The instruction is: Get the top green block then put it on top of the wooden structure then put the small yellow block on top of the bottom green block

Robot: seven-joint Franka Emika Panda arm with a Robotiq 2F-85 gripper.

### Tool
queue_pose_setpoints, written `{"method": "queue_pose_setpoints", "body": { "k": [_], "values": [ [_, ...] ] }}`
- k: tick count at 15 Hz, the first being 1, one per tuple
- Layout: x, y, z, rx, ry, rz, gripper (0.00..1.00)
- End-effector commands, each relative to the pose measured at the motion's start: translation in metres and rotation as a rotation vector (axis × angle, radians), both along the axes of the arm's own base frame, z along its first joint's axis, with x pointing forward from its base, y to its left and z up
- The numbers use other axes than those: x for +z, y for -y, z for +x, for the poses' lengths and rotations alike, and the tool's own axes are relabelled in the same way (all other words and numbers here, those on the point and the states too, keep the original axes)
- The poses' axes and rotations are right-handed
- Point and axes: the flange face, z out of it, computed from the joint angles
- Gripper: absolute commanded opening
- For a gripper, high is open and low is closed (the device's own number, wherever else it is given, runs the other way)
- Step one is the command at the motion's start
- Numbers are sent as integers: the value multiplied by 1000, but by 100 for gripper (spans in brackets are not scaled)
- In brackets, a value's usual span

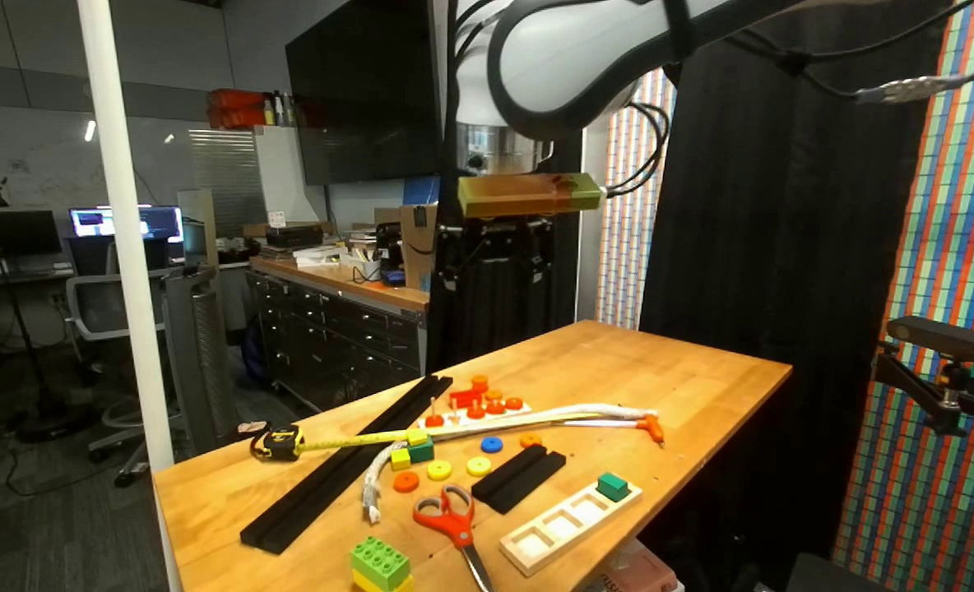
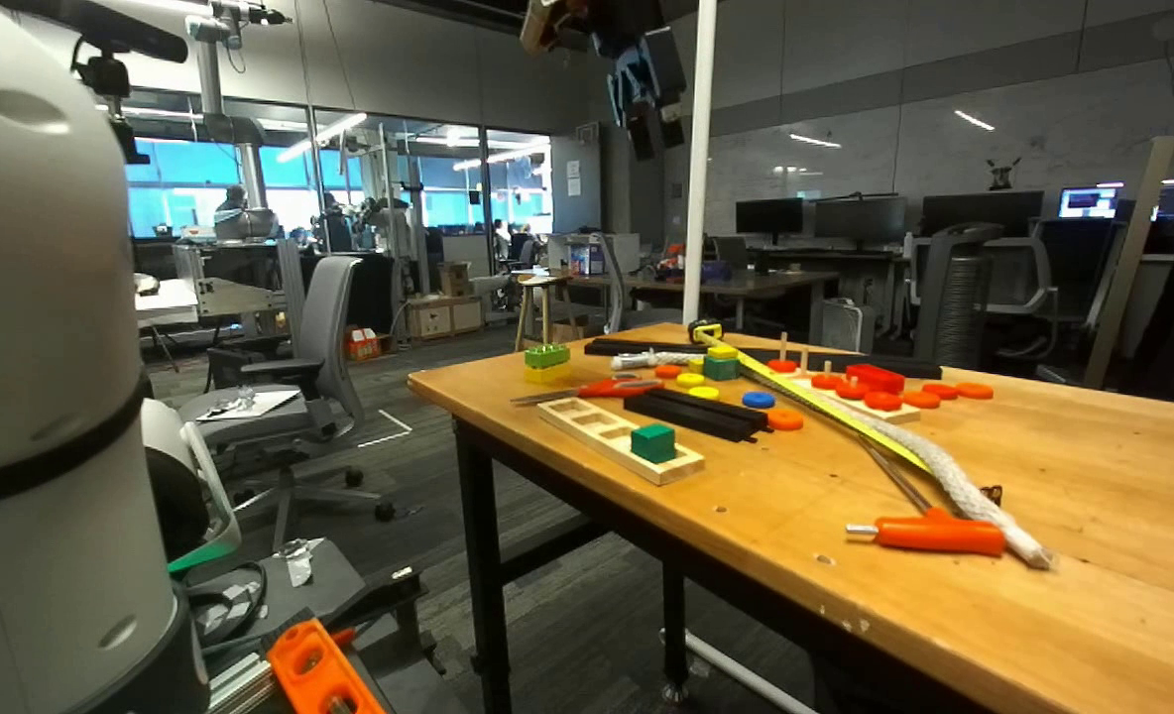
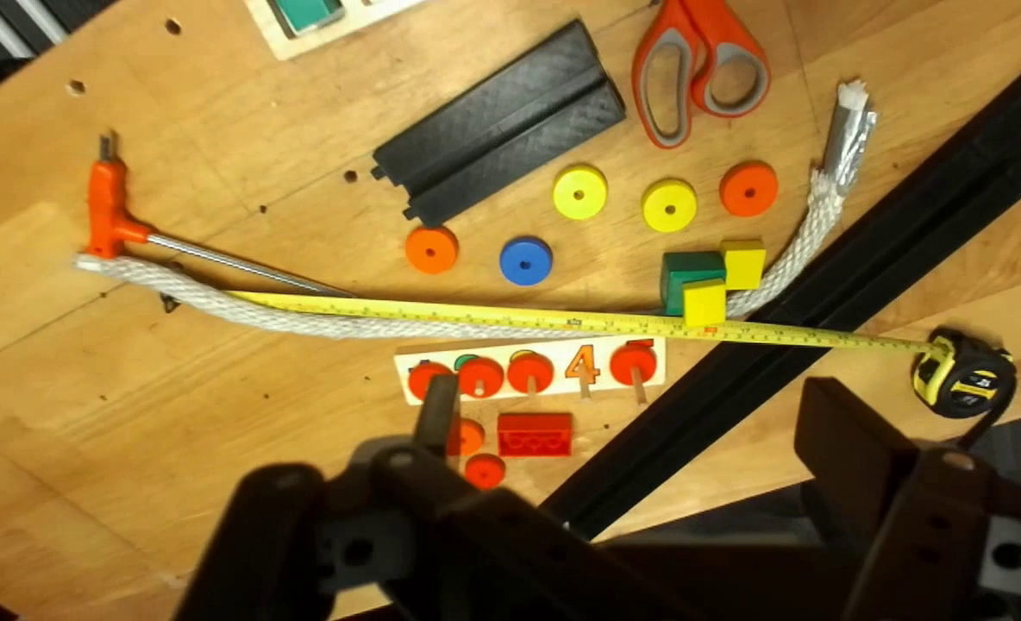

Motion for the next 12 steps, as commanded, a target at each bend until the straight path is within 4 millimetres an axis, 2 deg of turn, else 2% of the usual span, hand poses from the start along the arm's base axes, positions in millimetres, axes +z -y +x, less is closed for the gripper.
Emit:
{"method": "queue_pose_setpoints", "body": {
  "k": [1, 5, 9, 12],
  "values": [
    [16, 23, -75, -44, 44, -16, 100],
    [15, 55, -144, -33, 0, -10, 100],
    [12, 70, -188, 131, -96, 58, 100],
    [17, 74, -213, 300, -150, 110, 100]
  ]
}}
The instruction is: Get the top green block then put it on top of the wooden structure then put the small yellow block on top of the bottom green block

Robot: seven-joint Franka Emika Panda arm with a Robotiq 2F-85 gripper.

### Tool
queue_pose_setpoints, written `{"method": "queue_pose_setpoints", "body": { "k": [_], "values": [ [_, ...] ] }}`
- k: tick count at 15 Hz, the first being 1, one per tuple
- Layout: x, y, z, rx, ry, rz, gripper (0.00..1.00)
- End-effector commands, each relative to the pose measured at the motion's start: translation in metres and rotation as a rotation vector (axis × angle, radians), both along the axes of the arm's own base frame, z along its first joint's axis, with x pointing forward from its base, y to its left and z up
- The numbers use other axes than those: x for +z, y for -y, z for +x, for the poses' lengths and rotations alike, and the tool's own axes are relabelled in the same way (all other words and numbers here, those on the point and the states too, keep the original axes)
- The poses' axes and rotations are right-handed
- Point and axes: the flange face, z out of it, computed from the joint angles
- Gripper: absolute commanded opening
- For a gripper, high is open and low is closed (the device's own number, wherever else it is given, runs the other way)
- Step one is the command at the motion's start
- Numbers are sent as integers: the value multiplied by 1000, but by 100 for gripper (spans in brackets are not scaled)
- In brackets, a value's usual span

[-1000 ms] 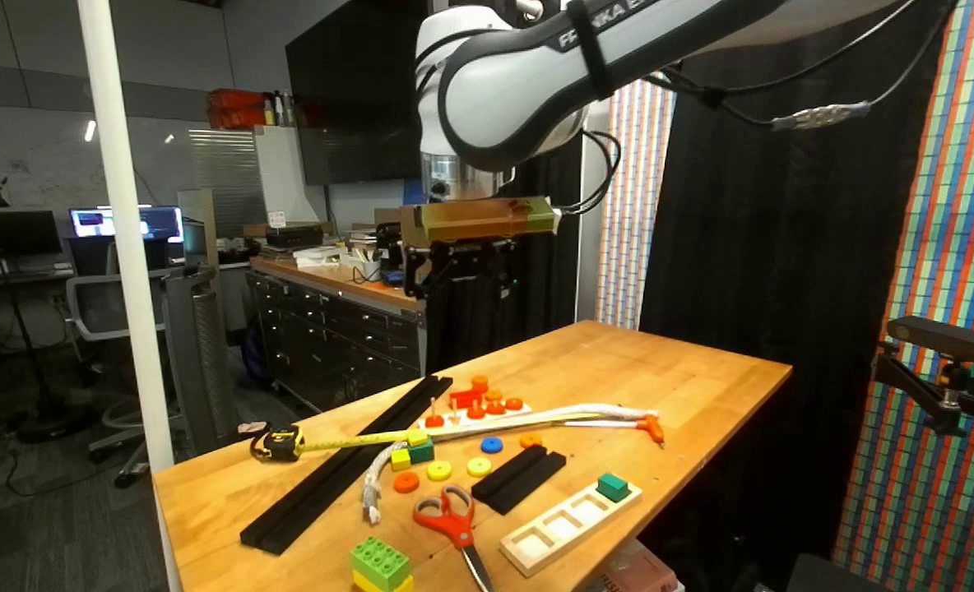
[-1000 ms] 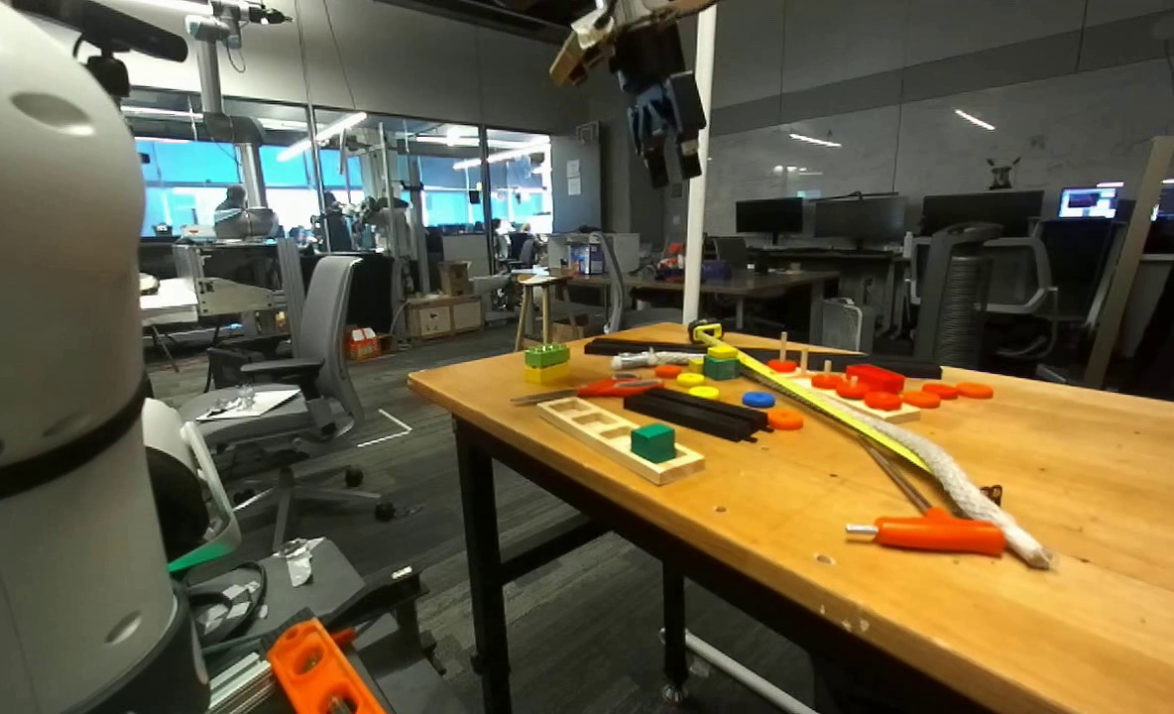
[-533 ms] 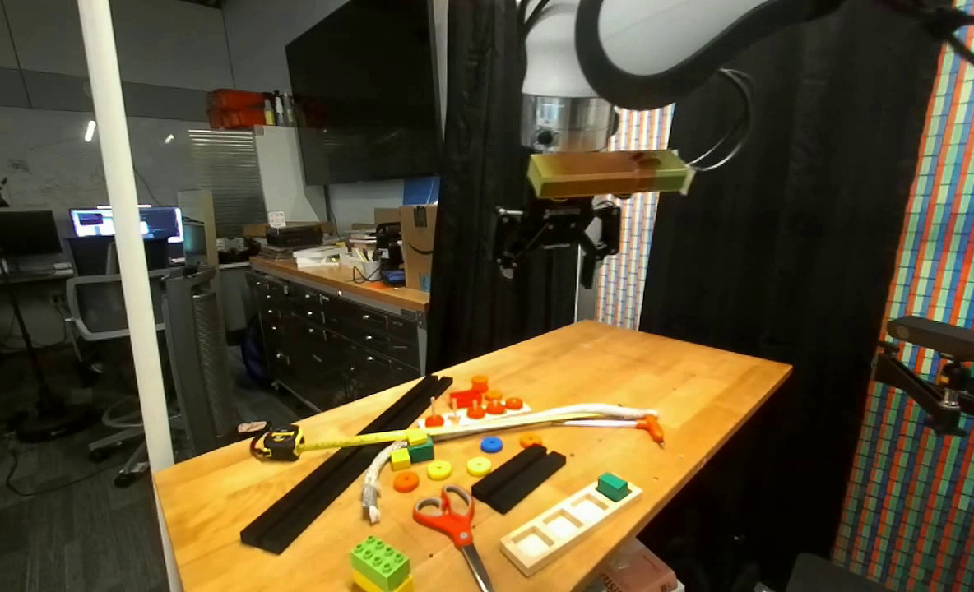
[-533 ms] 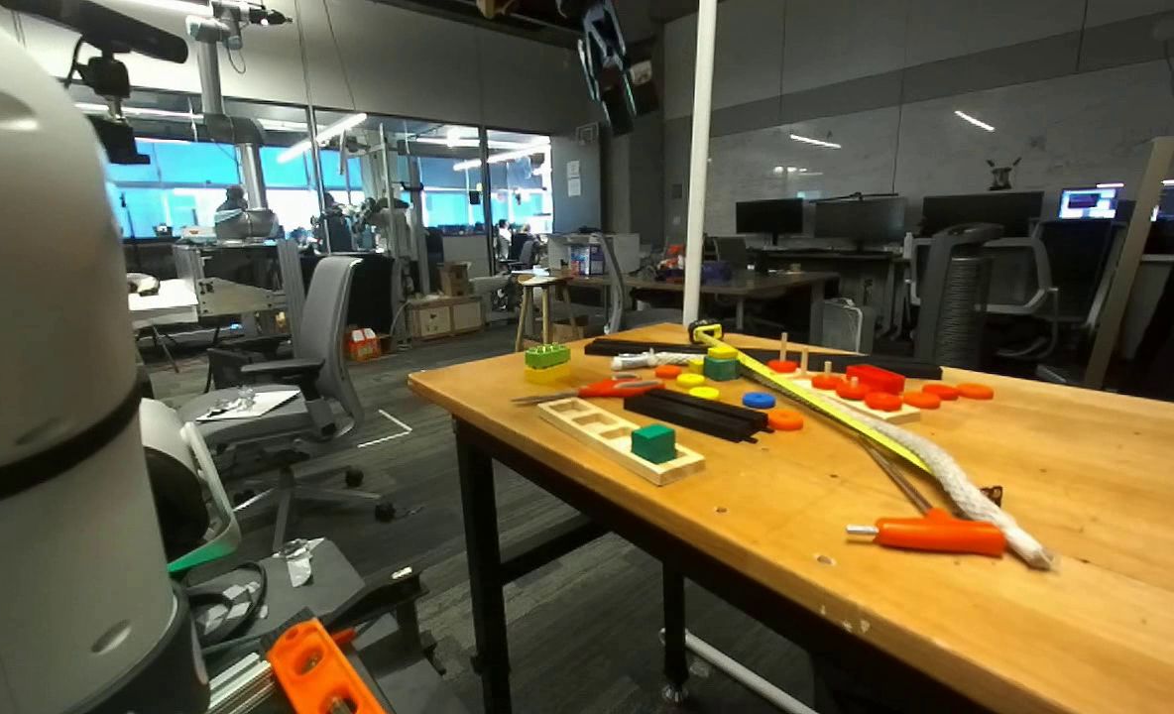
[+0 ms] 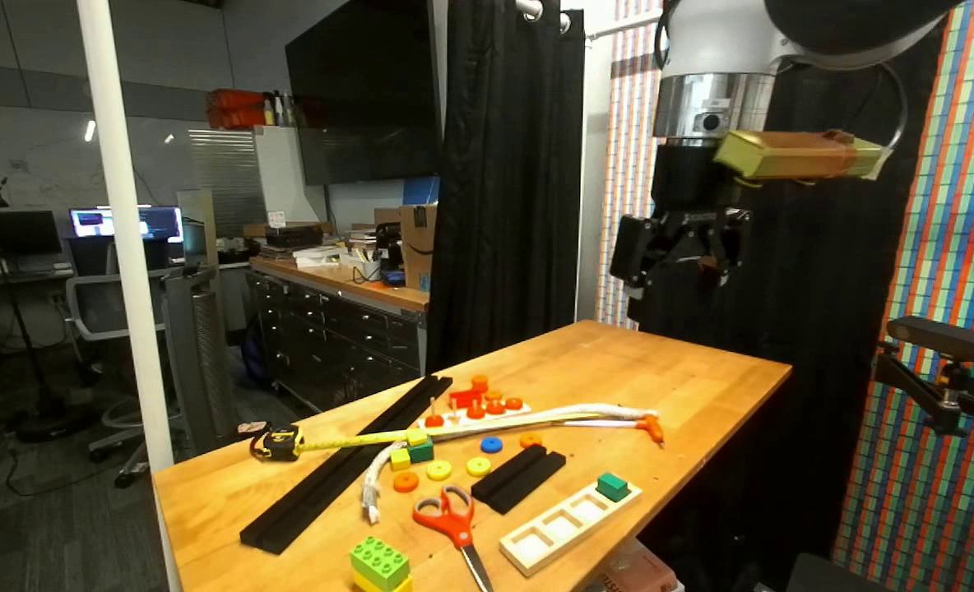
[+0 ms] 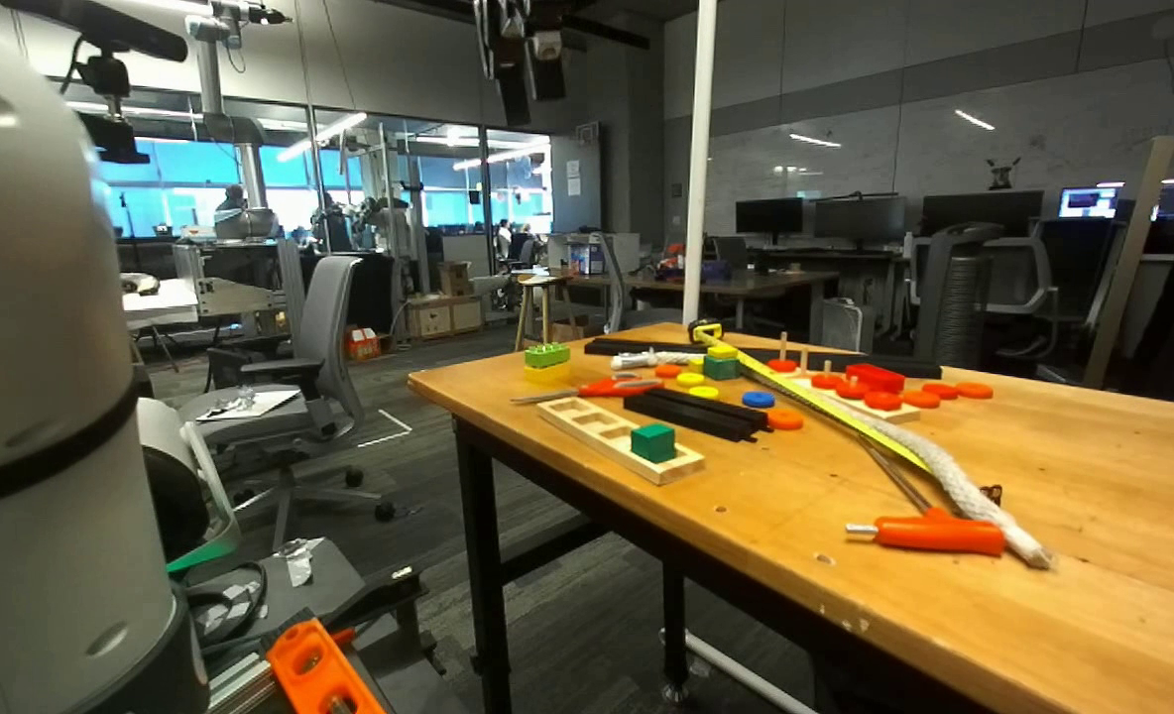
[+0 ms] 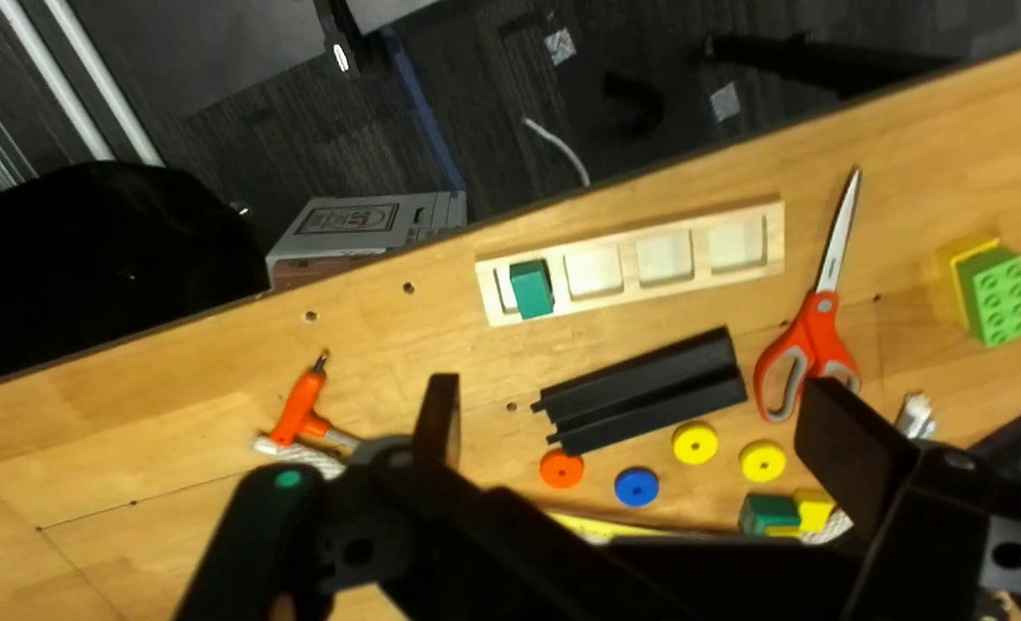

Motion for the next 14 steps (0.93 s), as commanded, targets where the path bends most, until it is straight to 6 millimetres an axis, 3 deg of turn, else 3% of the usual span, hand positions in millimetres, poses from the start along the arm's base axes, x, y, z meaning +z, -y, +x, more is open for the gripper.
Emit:
{"method": "queue_pose_setpoints", "body": {
  "k": [1, 4, 5, 14],
  "values": [
    [10, 8, -33, 189, -35, 70, 100],
    [13, 14, -49, 261, -63, 74, 100],
    [9, 10, -36, 215, -72, 51, 100],
    [10, 12, -44, 252, -79, 52, 100]
  ]
}}
